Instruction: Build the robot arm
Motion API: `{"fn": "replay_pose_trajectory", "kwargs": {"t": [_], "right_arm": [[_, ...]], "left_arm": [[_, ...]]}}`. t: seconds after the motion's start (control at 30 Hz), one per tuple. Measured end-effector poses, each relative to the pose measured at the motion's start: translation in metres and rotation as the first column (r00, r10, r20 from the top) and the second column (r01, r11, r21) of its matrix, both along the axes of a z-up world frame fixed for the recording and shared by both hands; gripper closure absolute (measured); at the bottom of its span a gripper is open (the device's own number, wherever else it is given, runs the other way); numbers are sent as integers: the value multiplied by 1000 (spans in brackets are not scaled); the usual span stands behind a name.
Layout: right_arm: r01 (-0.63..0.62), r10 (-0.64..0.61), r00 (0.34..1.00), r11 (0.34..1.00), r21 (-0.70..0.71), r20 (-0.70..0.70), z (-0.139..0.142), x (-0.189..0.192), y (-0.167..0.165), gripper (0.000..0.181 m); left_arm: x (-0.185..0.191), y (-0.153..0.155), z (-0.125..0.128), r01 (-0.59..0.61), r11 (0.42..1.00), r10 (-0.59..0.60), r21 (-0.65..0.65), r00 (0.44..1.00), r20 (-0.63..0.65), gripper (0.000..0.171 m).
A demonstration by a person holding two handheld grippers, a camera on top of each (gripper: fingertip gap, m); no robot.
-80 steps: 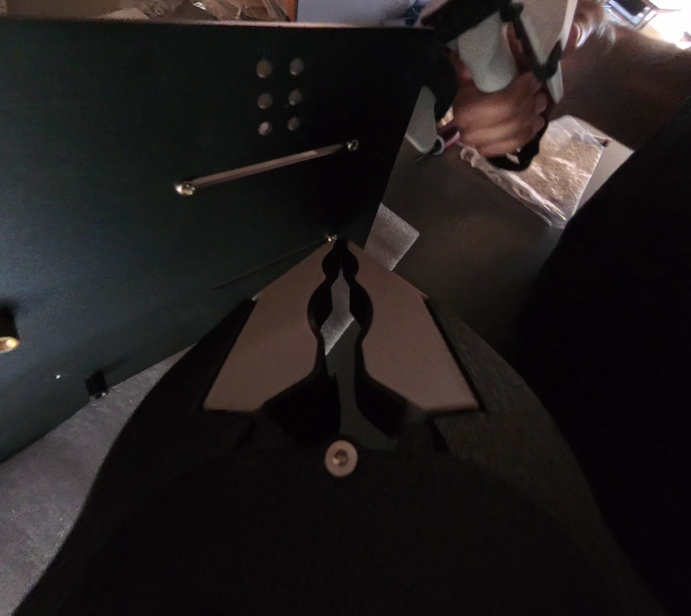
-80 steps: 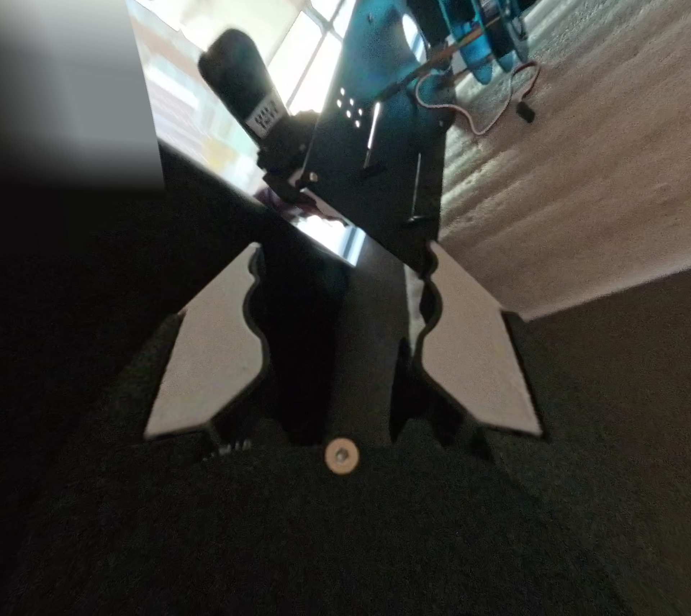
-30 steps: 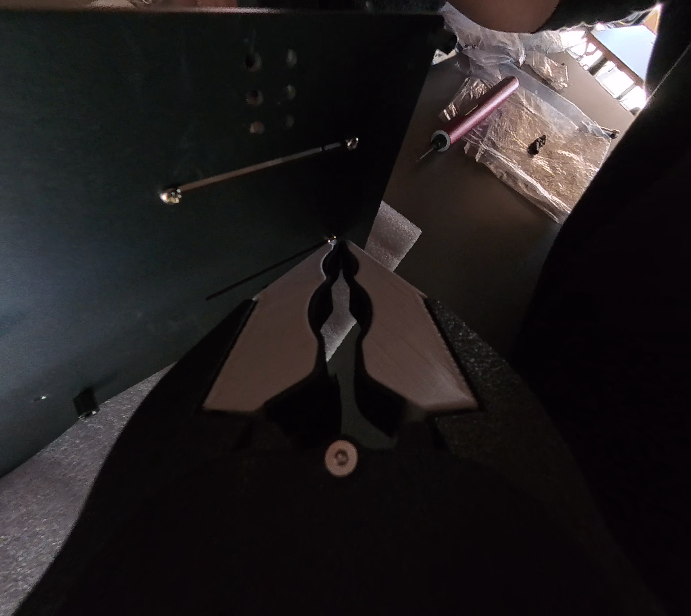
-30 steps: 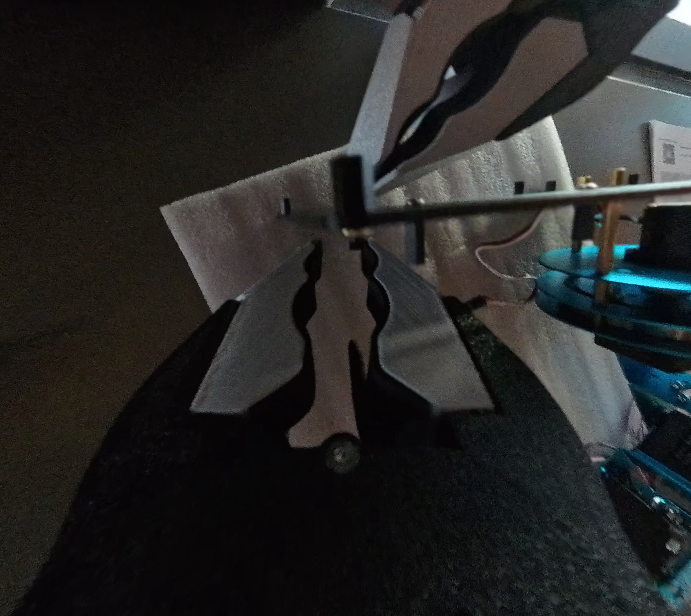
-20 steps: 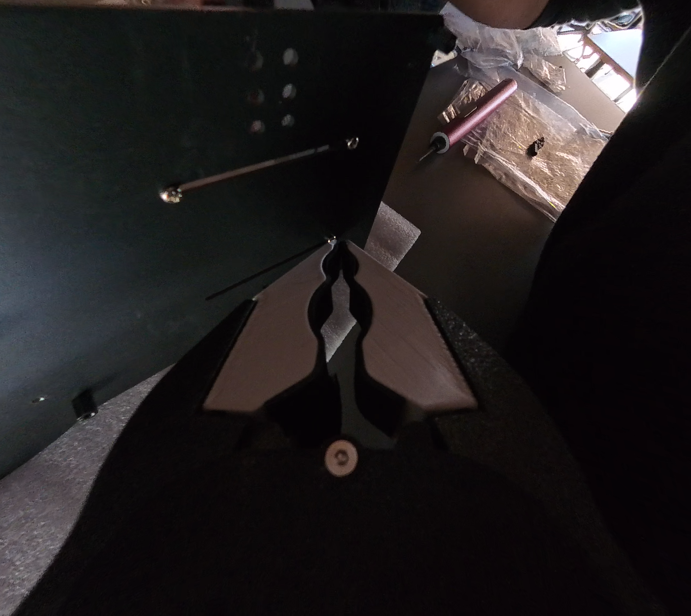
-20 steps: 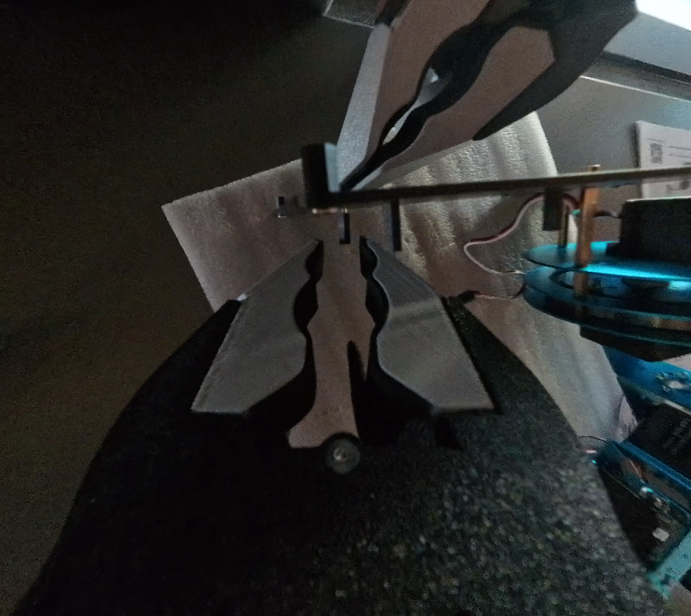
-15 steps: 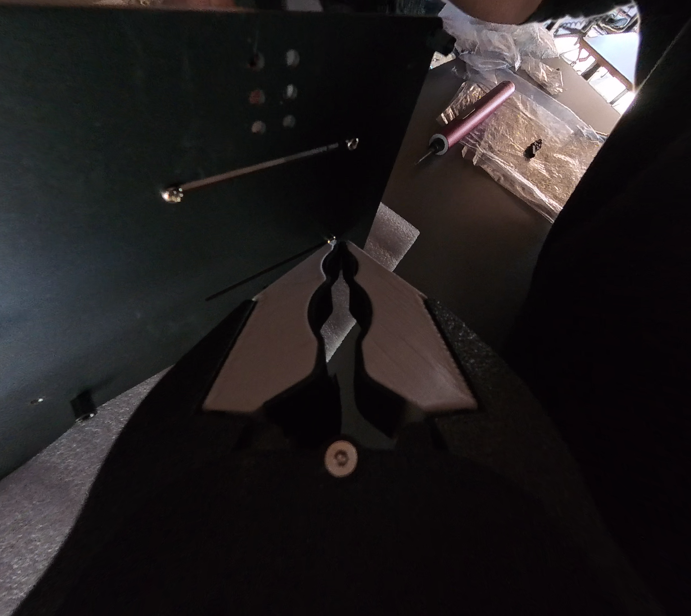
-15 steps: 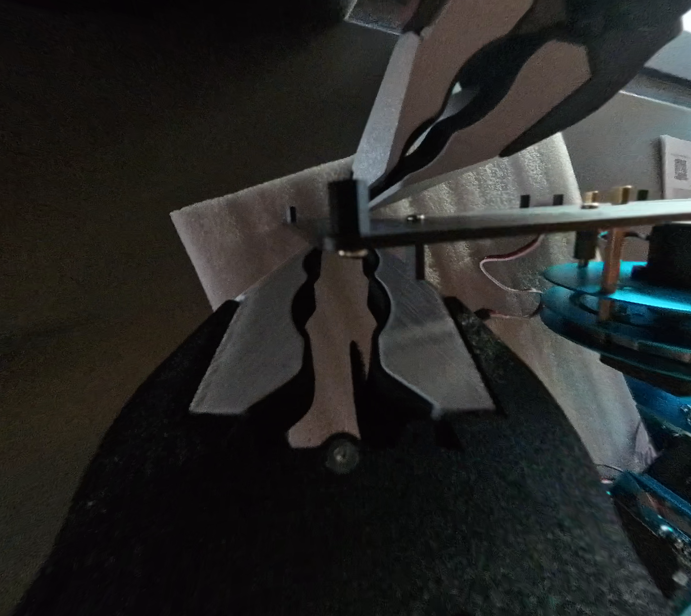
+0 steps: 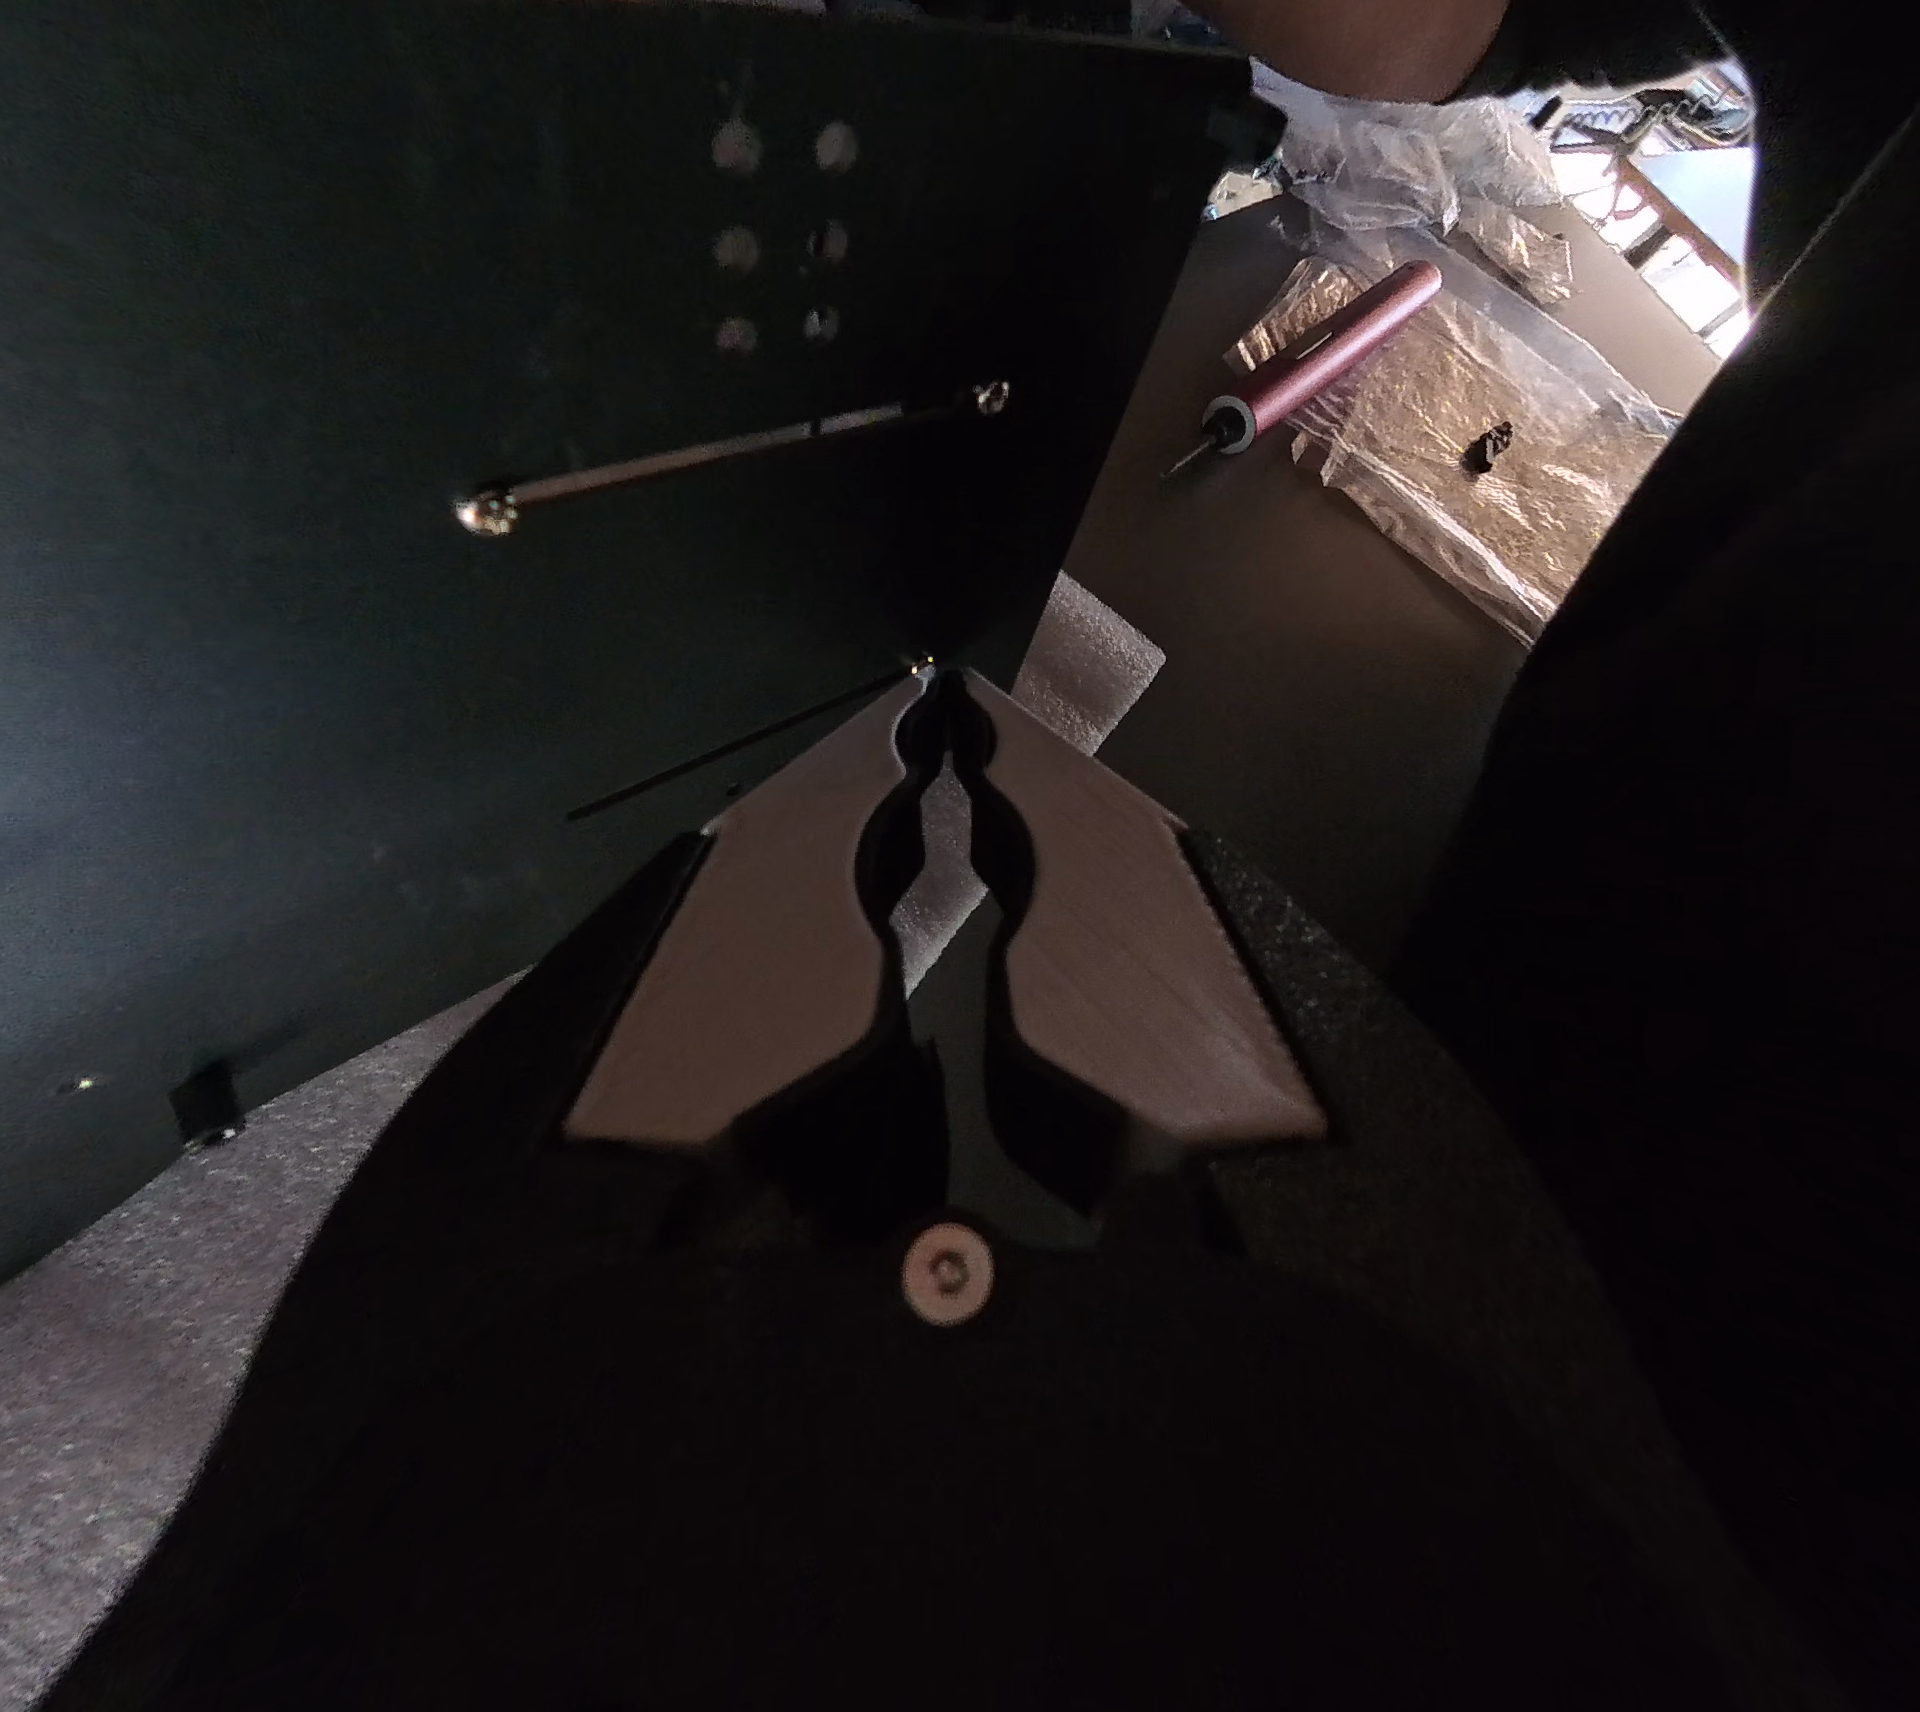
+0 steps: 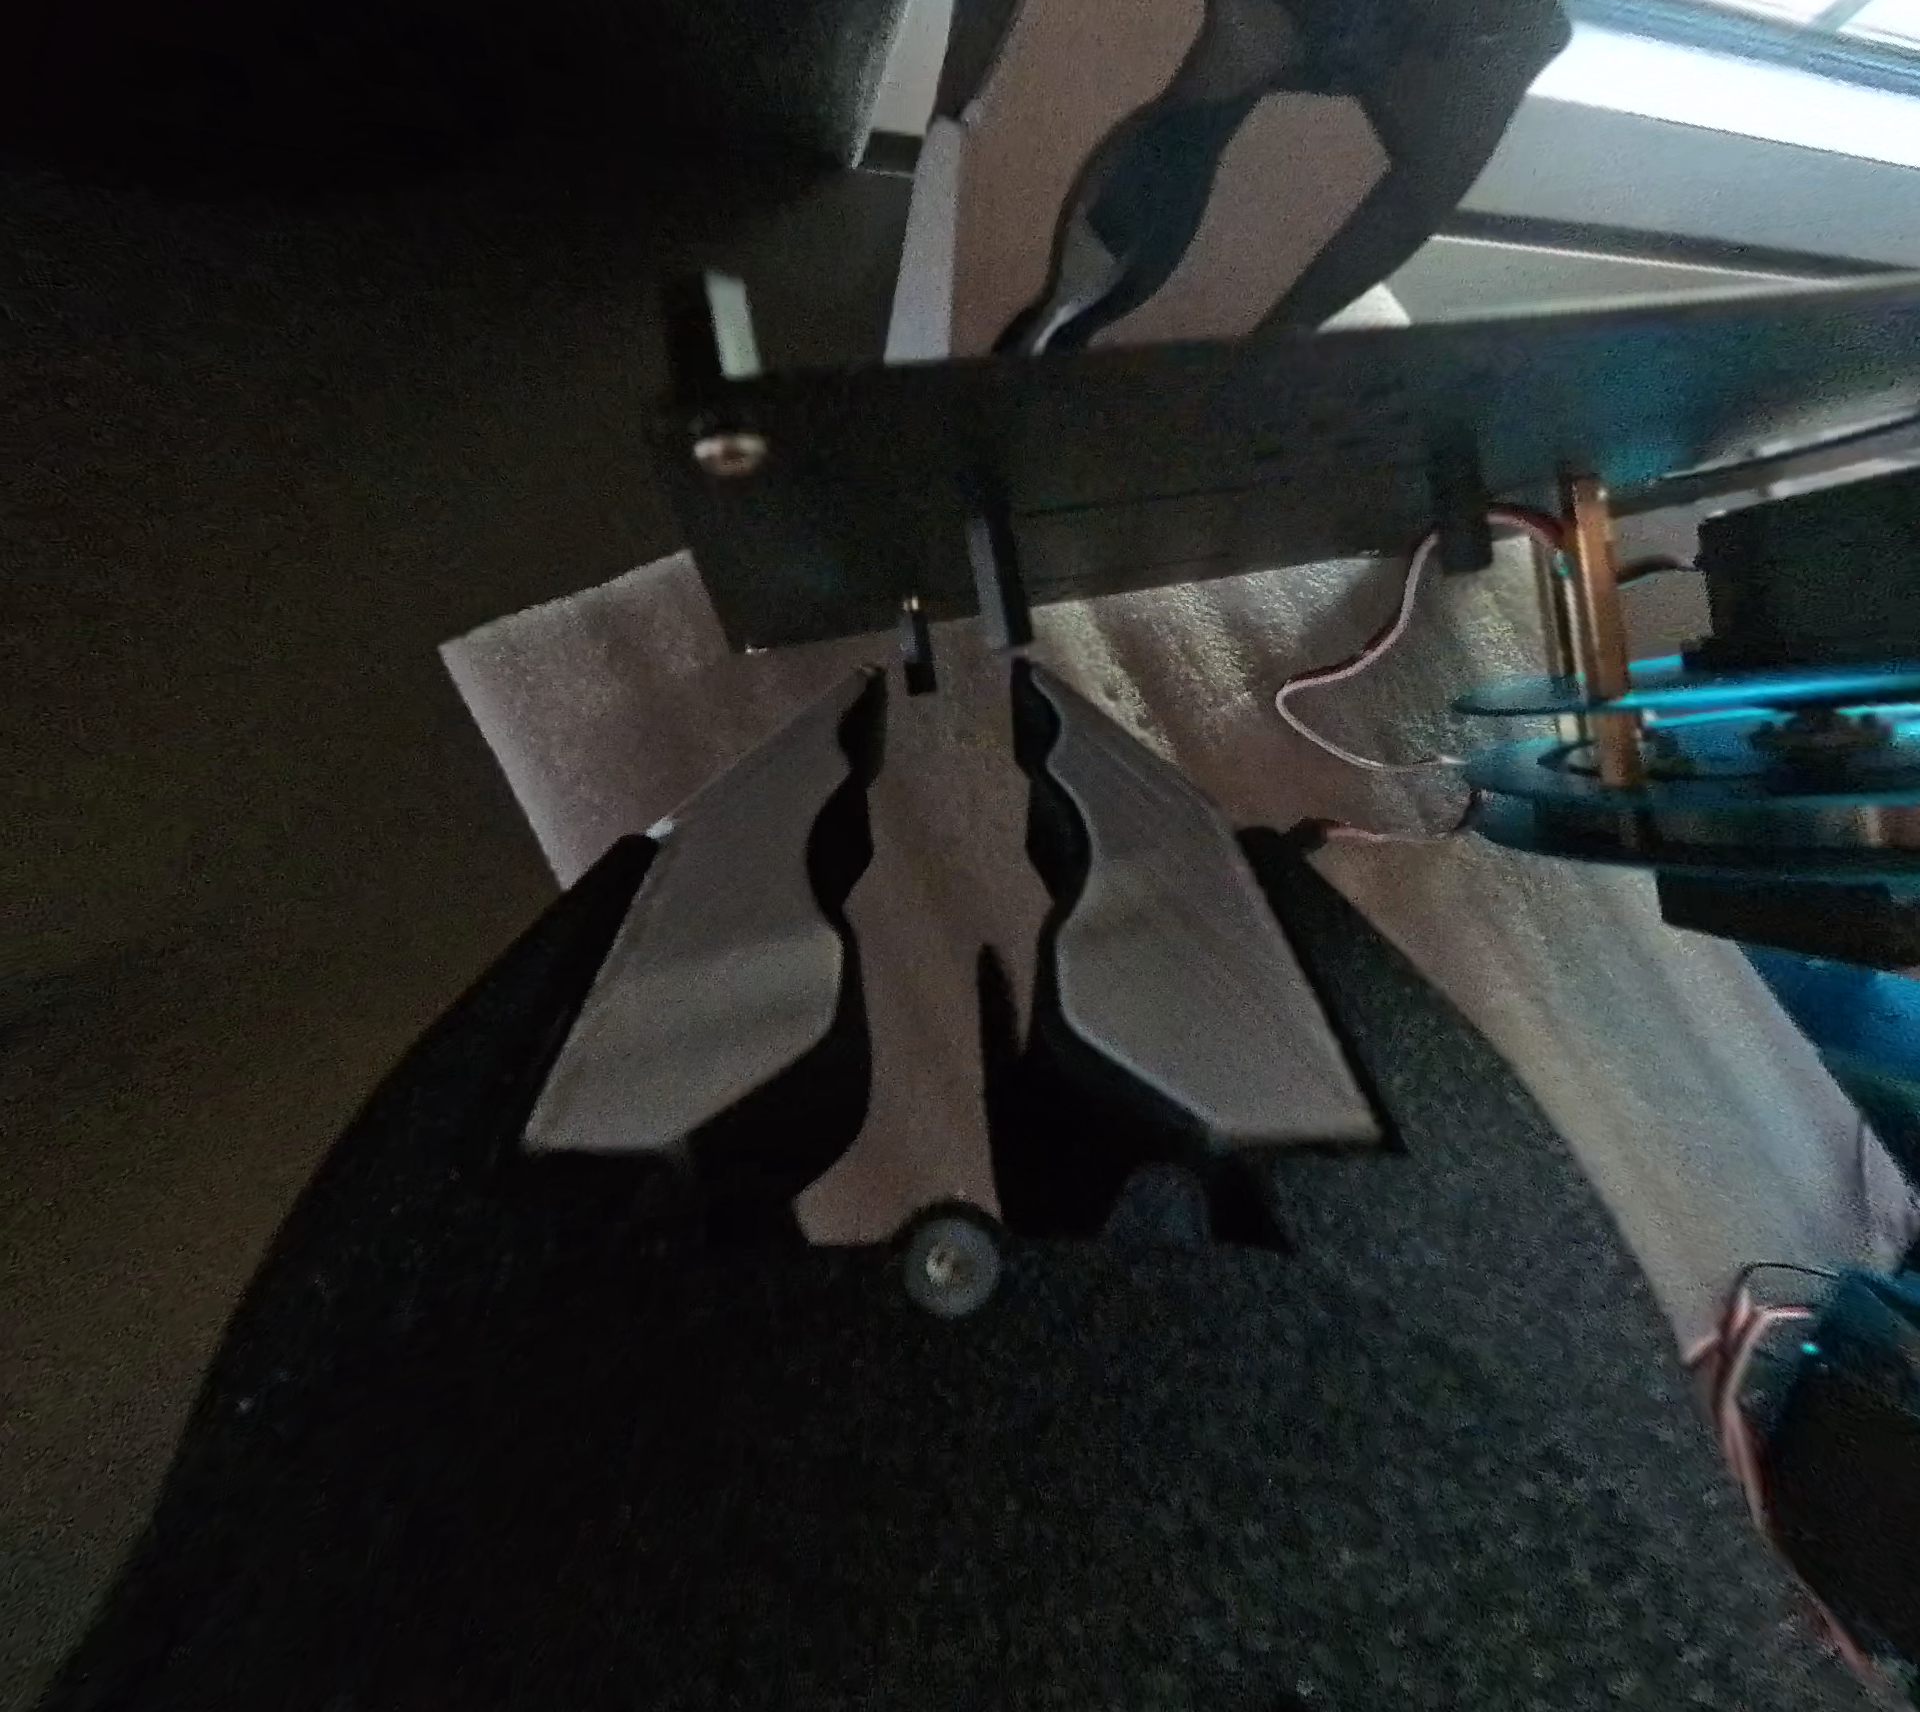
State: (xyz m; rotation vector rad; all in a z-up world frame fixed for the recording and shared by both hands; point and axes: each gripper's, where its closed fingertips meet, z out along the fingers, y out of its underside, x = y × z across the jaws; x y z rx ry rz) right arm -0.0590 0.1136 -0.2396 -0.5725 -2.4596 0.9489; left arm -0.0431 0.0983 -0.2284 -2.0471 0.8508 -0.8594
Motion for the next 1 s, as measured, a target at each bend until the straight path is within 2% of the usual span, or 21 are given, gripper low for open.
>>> {"fn": "replay_pose_trajectory", "kwargs": {"t": [0.2, 0.3, 0.33, 0.37, 0.43, 0.53, 0.57, 0.6, 0.63, 0.73, 0.83, 0.9, 0.97, 1.0], "right_arm": [[-38, 43, 999, 987, -155, 30, 2, 6, -7, 176], [17, 65, 966, 950, -311, 251, 3, 13, -7, 177], [62, 80, 932, 926, -372, 355, 3, 15, -7, 177], [136, 101, 870, 891, -433, 482, 4, 17, -6, 177], [286, 202, 693, 804, -522, 692, 5, 22, -8, 177], [445, 332, 476, 708, -549, 814, 7, 26, -7, 176], [471, 363, 434, 689, -551, 824, 8, 27, -6, 176], [476, 367, 434, 682, -556, 823, 9, 27, -6, 176], [455, 348, 466, 694, -558, 813, 9, 28, -6, 175], [333, 240, 680, 740, -584, 693, 11, 25, -4, 169], [160, 143, 872, 820, -550, 468, 12, 28, -6, 165], [78, 111, 930, 872, -483, 350, 11, 28, -5, 162], [52, 79, 959, 895, -443, 272, 14, 24, -4, 163], [46, 62, 970, 902, -430, 235, 16, 21, -2, 170]], "left_arm": [[0, 0, 0, 0, 1000, 0, 2, 1000, 11, 171], [0, 0, 0, 4, 1000, -3, 12, 1000, -2, 171], [1, 1, 0, 3, 1000, -3, 18, 1000, -6, 171], [2, 2, 0, 2, 1000, -2, 25, 1000, -11, 171], [2, 2, 0, 7, 999, -7, 36, 1000, -16, 171], [2, 2, 0, 13, 999, -12, 40, 1000, -16, 171], [3, 3, 0, 12, 999, -11, 48, 1000, -25, 171], [3, 3, 0, 11, 999, -9, 53, 999, -34, 171], [3, 3, -1, 7, 998, -4, 58, 999, -43, 171], [4, 3, -1, -14, 997, 20, 81, 997, -71, 171], [4, 3, -1, -25, 994, 35, 105, 995, -96, 171], [4, 3, -1, -31, 994, 41, 108, 995, -96, 171], [4, 4, -1, -39, 993, 49, 114, 995, -90, 171], [4, 4, -1, -40, 992, 51, 116, 995, -90, 171]]}}
